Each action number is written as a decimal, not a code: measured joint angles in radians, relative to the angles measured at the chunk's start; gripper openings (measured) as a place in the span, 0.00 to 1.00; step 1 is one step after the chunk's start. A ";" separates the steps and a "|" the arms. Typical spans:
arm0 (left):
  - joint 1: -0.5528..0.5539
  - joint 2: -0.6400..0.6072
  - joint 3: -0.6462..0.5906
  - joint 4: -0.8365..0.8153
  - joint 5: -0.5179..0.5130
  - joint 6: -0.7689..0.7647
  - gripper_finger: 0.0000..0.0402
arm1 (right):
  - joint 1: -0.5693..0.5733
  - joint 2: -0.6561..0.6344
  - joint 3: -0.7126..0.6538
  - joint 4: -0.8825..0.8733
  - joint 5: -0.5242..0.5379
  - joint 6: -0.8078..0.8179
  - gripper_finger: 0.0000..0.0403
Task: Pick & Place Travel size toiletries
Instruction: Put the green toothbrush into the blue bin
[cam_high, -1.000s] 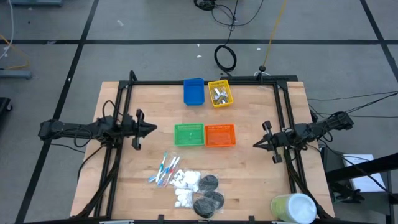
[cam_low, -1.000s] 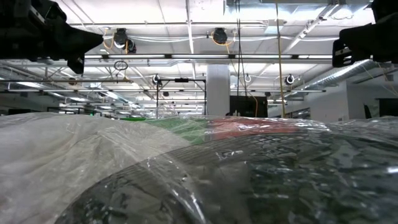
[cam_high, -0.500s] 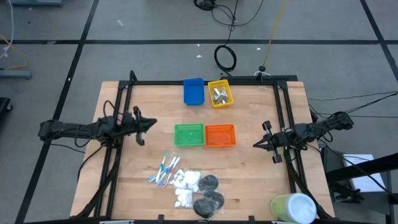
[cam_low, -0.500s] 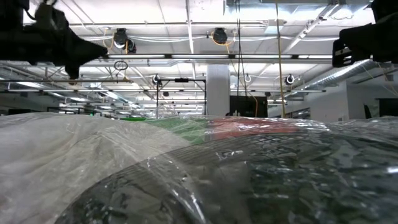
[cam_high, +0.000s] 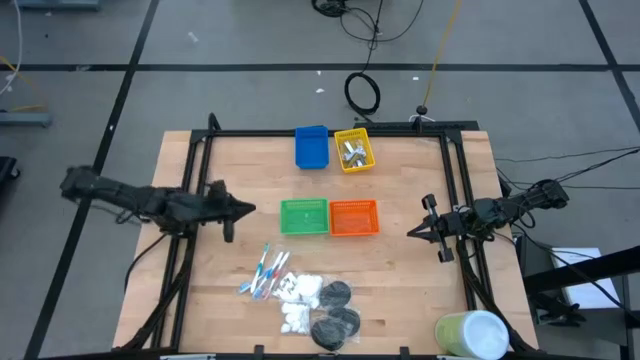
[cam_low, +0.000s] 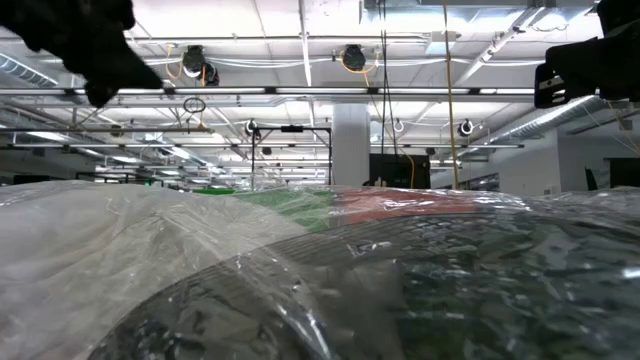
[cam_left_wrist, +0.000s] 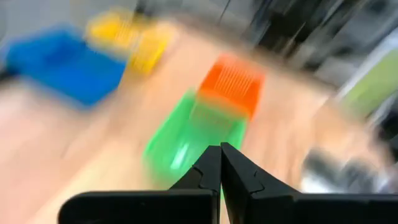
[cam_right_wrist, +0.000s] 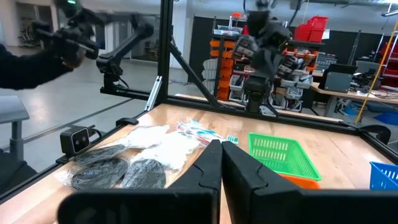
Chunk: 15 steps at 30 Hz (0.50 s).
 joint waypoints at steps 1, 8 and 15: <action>-0.029 0.070 0.067 -0.128 -0.015 -0.074 0.01 | 0.000 0.000 0.000 0.000 0.000 0.000 0.00; -0.198 0.529 0.358 -0.594 0.026 -0.455 0.01 | 0.000 0.000 -0.001 0.002 0.000 0.000 0.00; -0.235 0.829 0.492 -0.571 0.197 -0.613 0.01 | 0.000 0.000 -0.001 0.008 0.000 0.000 0.00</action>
